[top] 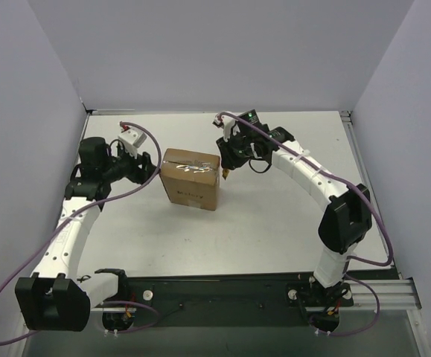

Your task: Unpack the express box

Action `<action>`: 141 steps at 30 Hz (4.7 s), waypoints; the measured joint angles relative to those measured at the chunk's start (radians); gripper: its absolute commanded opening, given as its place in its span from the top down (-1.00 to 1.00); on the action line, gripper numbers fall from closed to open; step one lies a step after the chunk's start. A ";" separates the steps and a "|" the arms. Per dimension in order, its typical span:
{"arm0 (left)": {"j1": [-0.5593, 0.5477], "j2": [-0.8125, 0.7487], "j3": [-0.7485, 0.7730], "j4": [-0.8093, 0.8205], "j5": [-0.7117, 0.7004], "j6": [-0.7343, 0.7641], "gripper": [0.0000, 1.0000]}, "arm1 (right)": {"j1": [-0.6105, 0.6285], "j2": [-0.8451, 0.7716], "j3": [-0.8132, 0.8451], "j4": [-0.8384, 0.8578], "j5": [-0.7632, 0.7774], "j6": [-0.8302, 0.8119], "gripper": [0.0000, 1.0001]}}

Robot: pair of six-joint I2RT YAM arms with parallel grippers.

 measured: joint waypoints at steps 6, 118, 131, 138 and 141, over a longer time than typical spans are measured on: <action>-0.061 0.008 0.169 -0.041 0.024 0.156 -0.45 | -0.133 -0.016 0.008 -0.008 -0.013 0.068 1.00; -0.681 0.283 0.209 0.090 -0.414 0.543 -0.35 | -0.370 -0.227 -0.581 0.885 -0.426 1.340 1.00; -0.681 0.283 0.207 0.091 -0.416 0.540 -0.35 | -0.364 -0.213 -0.568 0.898 -0.439 1.353 1.00; -0.681 0.283 0.201 0.095 -0.417 0.539 -0.34 | -0.357 -0.211 -0.567 0.890 -0.438 1.337 1.00; -0.681 0.283 0.197 0.097 -0.420 0.539 -0.34 | -0.357 -0.211 -0.567 0.890 -0.438 1.332 1.00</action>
